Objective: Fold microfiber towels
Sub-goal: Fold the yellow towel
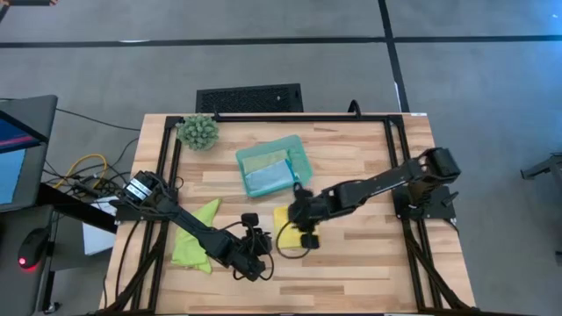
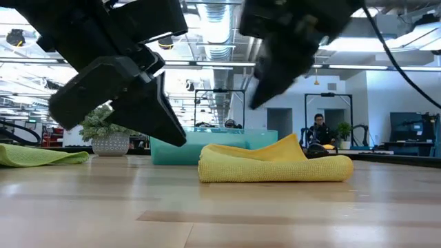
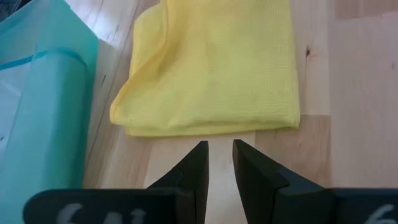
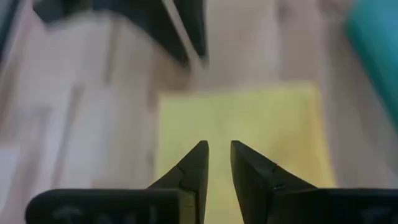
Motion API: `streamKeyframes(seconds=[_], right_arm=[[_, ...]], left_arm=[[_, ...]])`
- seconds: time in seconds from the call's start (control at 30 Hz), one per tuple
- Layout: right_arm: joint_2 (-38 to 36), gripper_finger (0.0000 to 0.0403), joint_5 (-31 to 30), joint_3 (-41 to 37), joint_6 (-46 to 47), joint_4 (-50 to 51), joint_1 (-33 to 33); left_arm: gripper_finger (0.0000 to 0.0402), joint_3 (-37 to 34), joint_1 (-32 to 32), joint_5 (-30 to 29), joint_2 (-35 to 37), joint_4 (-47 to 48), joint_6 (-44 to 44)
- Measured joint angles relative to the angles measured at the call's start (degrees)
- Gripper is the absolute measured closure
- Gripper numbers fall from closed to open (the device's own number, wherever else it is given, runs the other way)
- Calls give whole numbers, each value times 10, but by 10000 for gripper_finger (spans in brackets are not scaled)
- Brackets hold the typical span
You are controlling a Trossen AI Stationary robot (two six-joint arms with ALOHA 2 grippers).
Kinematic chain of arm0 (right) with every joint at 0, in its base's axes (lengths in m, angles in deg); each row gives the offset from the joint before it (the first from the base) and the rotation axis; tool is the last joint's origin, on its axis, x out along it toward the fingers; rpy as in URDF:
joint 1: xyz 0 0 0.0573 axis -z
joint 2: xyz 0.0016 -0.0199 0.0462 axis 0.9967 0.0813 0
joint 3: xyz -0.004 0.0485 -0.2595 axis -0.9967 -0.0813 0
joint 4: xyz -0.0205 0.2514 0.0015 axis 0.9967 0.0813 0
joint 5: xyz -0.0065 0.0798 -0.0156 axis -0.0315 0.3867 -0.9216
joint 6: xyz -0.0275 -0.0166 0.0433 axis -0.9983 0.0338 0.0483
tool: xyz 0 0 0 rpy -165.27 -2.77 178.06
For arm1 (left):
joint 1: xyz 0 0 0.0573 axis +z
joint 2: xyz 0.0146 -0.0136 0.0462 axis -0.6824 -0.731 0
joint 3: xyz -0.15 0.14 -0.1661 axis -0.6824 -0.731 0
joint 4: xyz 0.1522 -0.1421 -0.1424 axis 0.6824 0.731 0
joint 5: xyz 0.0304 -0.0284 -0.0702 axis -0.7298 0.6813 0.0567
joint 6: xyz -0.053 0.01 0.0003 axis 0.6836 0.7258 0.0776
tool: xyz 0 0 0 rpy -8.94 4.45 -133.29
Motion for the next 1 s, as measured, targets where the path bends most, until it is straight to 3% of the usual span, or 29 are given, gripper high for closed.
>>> streamKeyframes(seconds=[0.27,0.53,0.8,1.0], right_arm=[[86,337,-4,-2,3,-52,20],[108,351,-105,-1,58,-34,48],[98,365,-185,-1,92,-17,44],[57,377,-202,-1,90,3,6]], left_arm=[[336,4,18,30,-60,-138,-60],[336,6,25,87,-70,-130,-72],[336,5,11,72,-61,-103,-79],[336,3,-5,52,-8,-85,-63]])
